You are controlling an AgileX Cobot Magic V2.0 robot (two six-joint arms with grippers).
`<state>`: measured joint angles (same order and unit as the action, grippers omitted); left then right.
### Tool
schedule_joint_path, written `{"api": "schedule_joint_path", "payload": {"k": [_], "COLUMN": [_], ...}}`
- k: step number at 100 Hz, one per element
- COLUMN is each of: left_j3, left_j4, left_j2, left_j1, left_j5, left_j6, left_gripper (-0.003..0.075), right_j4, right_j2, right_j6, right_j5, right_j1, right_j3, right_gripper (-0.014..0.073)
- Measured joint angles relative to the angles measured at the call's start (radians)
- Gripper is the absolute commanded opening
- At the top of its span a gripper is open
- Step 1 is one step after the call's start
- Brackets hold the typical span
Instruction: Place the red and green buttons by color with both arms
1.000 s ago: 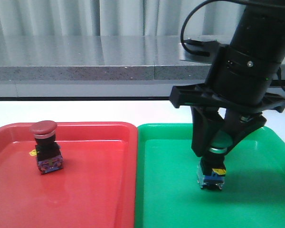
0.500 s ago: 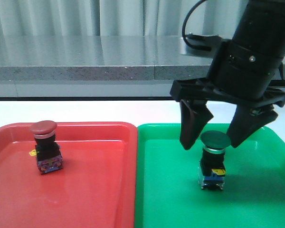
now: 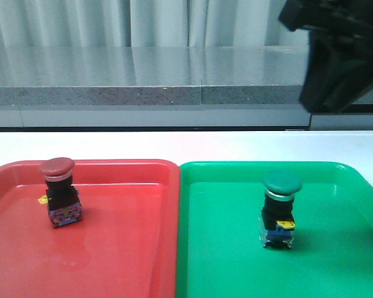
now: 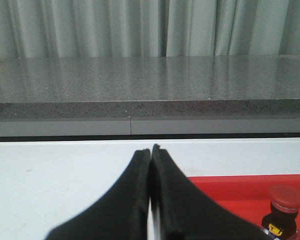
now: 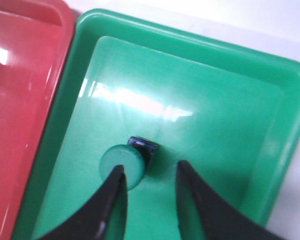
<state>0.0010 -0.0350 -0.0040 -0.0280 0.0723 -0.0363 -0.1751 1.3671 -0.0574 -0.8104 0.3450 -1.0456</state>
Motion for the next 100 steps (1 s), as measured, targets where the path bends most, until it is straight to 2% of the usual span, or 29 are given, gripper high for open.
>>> {"api": "schedule_joint_path", "payload": {"k": [6, 13, 45, 64, 78, 100], "left_j3": [0.0, 0.0, 0.0, 0.0, 0.0, 0.0], "left_j4": [0.0, 0.0, 0.0, 0.0, 0.0, 0.0], "left_j2": [0.0, 0.0, 0.0, 0.0, 0.0, 0.0], "left_j1": [0.0, 0.0, 0.0, 0.0, 0.0, 0.0], "left_j5": [0.0, 0.0, 0.0, 0.0, 0.0, 0.0], "left_j6": [0.0, 0.0, 0.0, 0.0, 0.0, 0.0], "left_gripper": [-0.002, -0.002, -0.002, -0.002, -0.002, -0.002], "right_j4": [0.017, 0.042, 0.097, 0.112, 0.132, 0.135], "right_j2": [-0.027, -0.053, -0.174, -0.302, -0.429, -0.648], "right_j6": [0.0, 0.0, -0.002, -0.002, -0.002, -0.002], "right_j5": [-0.022, -0.044, -0.092, -0.079, -0.024, 0.076], "right_j1": [-0.04, -0.084, -0.269, -0.363, -0.408, -0.418], "right_j3": [0.0, 0.0, 0.005, 0.075, 0.173, 0.326], "right_gripper": [-0.0018, -0.0053, -0.0054, -0.0054, -0.0054, -0.0054]}}
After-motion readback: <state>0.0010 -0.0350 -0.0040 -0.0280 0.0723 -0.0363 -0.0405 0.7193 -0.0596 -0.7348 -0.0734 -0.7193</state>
